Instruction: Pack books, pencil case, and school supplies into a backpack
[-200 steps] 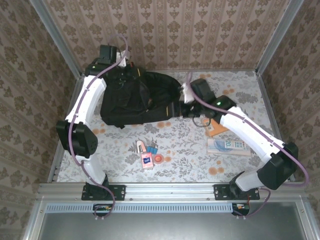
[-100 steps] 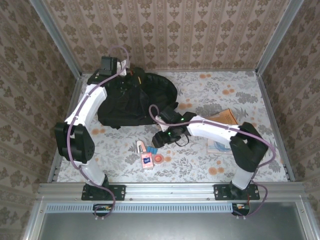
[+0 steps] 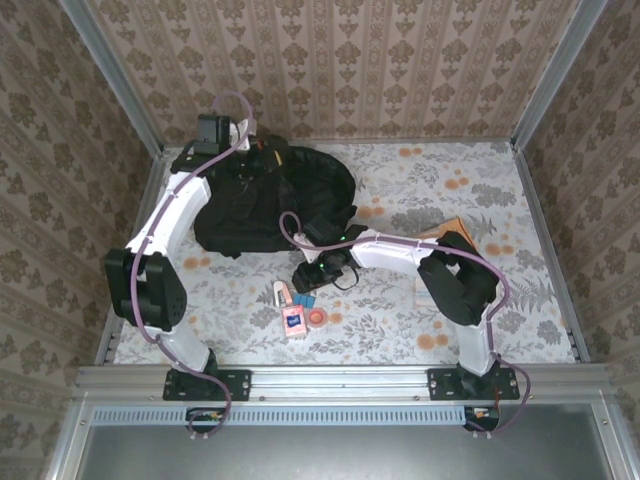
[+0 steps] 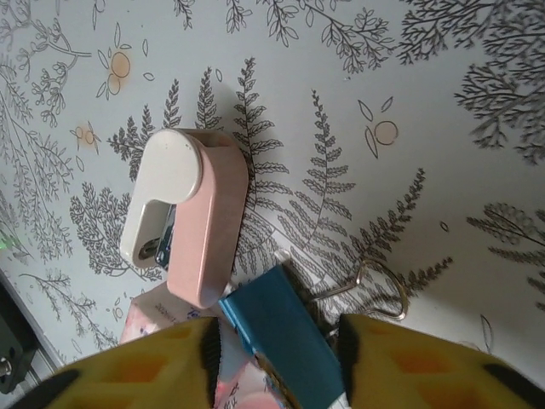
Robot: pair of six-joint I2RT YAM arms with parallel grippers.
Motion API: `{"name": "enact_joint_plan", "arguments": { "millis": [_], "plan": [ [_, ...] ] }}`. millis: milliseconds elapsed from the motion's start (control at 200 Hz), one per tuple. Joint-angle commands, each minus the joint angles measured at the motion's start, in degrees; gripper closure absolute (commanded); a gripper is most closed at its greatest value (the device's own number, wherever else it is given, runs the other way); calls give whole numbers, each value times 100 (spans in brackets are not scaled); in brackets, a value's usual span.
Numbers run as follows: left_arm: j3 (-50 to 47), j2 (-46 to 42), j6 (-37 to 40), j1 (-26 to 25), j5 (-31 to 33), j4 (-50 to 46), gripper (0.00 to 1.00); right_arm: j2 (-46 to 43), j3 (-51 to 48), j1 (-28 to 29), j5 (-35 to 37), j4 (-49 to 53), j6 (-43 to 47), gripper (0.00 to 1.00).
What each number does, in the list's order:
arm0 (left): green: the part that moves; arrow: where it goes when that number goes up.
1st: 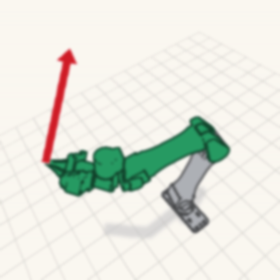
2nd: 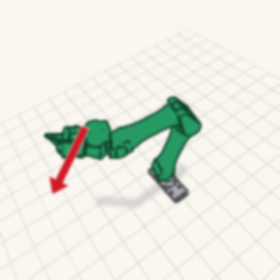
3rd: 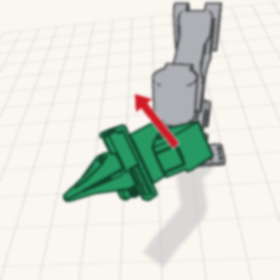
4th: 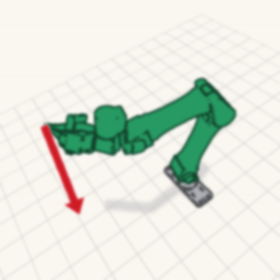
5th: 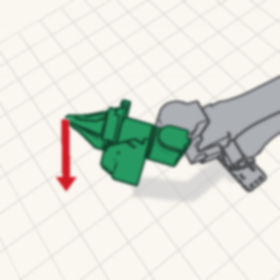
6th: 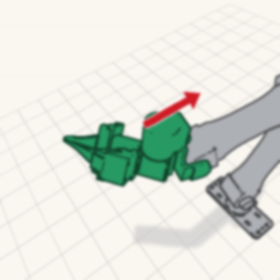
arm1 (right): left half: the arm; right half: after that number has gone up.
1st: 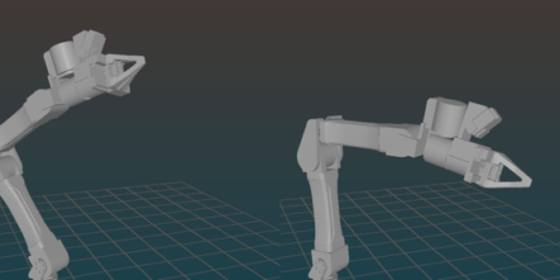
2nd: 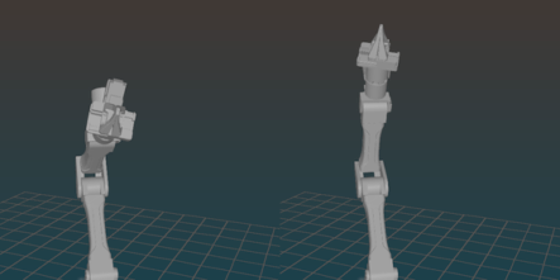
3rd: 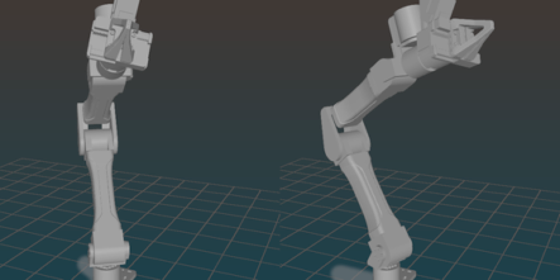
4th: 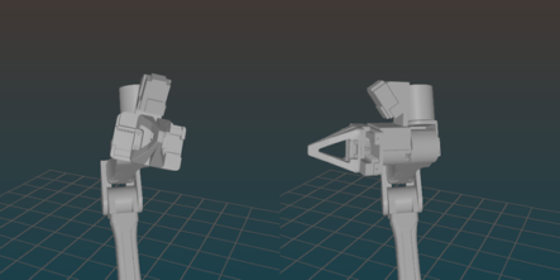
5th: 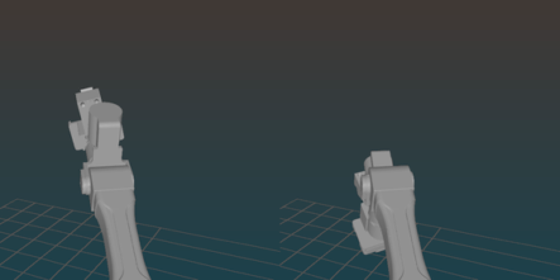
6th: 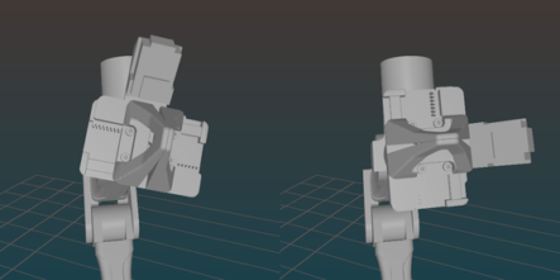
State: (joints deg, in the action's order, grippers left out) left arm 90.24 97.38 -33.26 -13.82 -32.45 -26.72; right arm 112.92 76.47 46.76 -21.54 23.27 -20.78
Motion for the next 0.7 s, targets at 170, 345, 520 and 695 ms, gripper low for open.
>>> {"name": "enact_joint_plan", "arguments": {
  "millis": [170, 345, 520, 695],
  "plan": [
    [-30, -187, -58, 11, -280, 126, 100, 0, -152, -57, -410, -439, 3, 79],
    [-37, -167, -58, 11, -306, 141, 100, -78, -305, -130, -474, -611, -32, 90],
    [-30, -131, -45, 5, -324, 141, 100, -263, -459, -162, -376, -764, -34, 97],
    [0, -114, -14, 9, -367, 142, 100, -799, -759, -265, 74, -889, -75, 100]
  ]
}}
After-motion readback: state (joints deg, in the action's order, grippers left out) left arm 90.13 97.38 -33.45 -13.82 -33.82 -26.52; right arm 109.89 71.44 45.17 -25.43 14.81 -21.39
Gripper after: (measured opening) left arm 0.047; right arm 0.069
